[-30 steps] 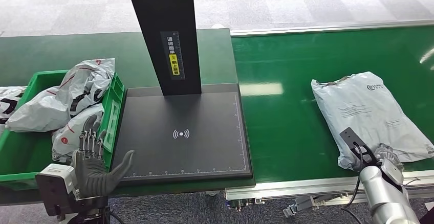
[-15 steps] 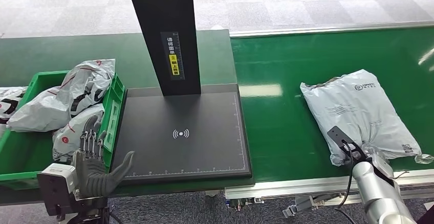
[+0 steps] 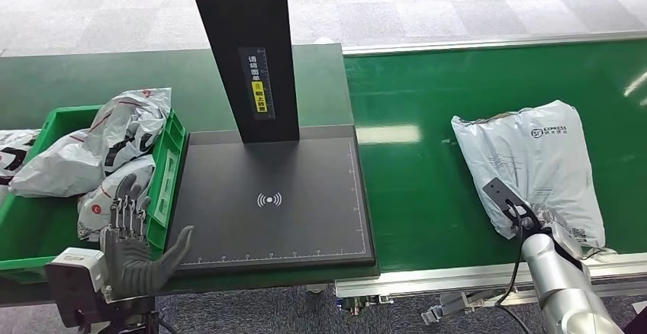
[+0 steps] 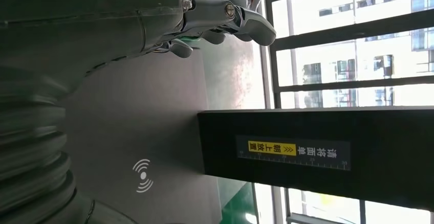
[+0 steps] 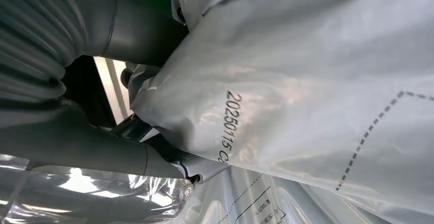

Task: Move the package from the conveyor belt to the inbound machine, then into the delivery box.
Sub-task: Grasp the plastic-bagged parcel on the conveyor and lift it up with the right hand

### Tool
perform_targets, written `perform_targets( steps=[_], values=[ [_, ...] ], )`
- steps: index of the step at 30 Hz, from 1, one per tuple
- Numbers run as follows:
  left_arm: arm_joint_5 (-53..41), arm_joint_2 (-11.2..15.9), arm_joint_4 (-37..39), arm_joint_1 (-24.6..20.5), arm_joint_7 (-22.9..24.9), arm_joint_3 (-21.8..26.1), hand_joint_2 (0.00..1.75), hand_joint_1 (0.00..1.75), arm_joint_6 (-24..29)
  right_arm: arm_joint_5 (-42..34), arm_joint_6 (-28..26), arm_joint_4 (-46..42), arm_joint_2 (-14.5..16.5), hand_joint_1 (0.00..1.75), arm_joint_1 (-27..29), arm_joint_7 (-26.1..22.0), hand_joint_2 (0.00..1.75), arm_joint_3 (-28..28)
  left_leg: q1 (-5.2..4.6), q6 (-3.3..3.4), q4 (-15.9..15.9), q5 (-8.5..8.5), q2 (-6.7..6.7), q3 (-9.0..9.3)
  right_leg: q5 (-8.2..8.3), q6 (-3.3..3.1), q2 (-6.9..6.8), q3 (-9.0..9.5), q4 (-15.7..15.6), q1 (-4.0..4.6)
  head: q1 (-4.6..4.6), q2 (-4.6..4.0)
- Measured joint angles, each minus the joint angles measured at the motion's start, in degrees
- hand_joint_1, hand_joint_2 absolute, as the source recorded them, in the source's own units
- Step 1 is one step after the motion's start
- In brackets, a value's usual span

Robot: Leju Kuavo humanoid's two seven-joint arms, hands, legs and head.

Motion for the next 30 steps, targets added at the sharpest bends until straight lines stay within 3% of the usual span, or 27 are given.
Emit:
perform_targets(
  steps=[6, 15, 22, 30],
  values=[
    [0.05, 0.0, -0.96, 0.83, -0.63, 0.04, 1.75, 0.0, 0.7, -9.11, -7.08, -4.1, 2.13, 1.75, 0.65, -8.35, 1.75, -0.27, 0.0, 0.02, 0.0, 0.05, -0.07, -0.08, -0.01, 0.0, -0.09, -0.1, 0.0, -0.02, -0.01, 0.0],
    [0.53, 0.0, -0.96, 0.33, -2.88, 0.01, 1.75, 0.0, 1.4, -34.65, -9.8, -22.54, 5.96, 1.75, 6.97, -22.13, 1.75, -1.64, 0.0, 0.03, 0.0, 0.05, -0.12, -0.25, -0.03, 0.0, -0.14, -0.23, 0.0, -0.06, -0.01, 0.0],
    [0.78, 0.0, -0.32, -0.59, -3.86, -0.01, 1.75, 0.0, 1.64, -43.96, -9.78, -37.58, 8.58, 1.75, 10.65, -25.87, 1.75, 2.24, 0.0, 0.03, 0.0, 0.06, -0.11, -0.25, -0.02, 0.0, -0.13, -0.26, 0.01, -0.05, 0.0, 0.0],
    [0.01, 0.0, -0.32, -0.6, -4.26, 0.0, 1.75, 0.0, 0.86, -47.78, -2.13, -54.14, 11.85, 1.75, 15.42, -24.8, 1.75, 12.04, 0.07, 0.02, -0.03, 0.05, -0.09, -0.28, -0.05, -0.03, -0.11, -0.29, 0.02, -0.03, -0.01, 0.0]
  ],
)
